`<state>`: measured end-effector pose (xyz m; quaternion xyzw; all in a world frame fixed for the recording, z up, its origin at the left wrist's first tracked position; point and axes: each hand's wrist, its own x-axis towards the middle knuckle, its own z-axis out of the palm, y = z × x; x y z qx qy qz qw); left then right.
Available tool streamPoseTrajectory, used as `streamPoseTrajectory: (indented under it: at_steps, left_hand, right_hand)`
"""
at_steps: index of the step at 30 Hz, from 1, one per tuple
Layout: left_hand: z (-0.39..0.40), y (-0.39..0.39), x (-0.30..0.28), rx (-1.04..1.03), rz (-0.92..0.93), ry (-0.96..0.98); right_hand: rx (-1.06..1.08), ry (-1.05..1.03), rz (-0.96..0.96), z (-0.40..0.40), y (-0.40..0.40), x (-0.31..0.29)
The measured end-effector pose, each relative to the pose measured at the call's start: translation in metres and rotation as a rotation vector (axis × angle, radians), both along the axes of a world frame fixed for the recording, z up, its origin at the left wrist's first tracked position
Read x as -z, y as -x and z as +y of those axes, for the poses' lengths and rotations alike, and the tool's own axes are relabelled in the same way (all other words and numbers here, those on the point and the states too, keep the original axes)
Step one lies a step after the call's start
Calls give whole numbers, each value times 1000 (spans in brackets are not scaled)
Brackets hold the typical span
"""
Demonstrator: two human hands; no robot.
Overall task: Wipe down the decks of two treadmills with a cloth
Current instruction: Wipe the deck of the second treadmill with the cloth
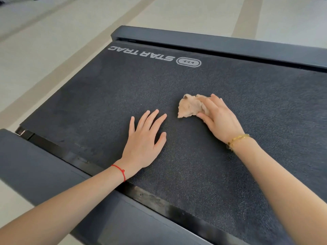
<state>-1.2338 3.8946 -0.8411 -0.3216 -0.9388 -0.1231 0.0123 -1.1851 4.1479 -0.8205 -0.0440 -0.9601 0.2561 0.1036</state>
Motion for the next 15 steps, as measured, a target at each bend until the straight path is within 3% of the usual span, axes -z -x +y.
streamPoseTrajectory:
  at_steps: [4, 7, 11, 15]
  left_hand:
    - [0, -1, -2, -9, -7, 7]
    - [-1, -2, -3, -9, -5, 13]
    - [0, -1, -3, -9, -11, 21]
    - [2, -3, -2, -10, -16, 26]
  right_hand:
    - [125, 94, -5, -8, 17, -1]
    - [19, 151, 32, -26, -4, 1]
    - [-175, 72, 21, -22, -21, 4]
    - [-152, -27, -44, 11, 6, 2]
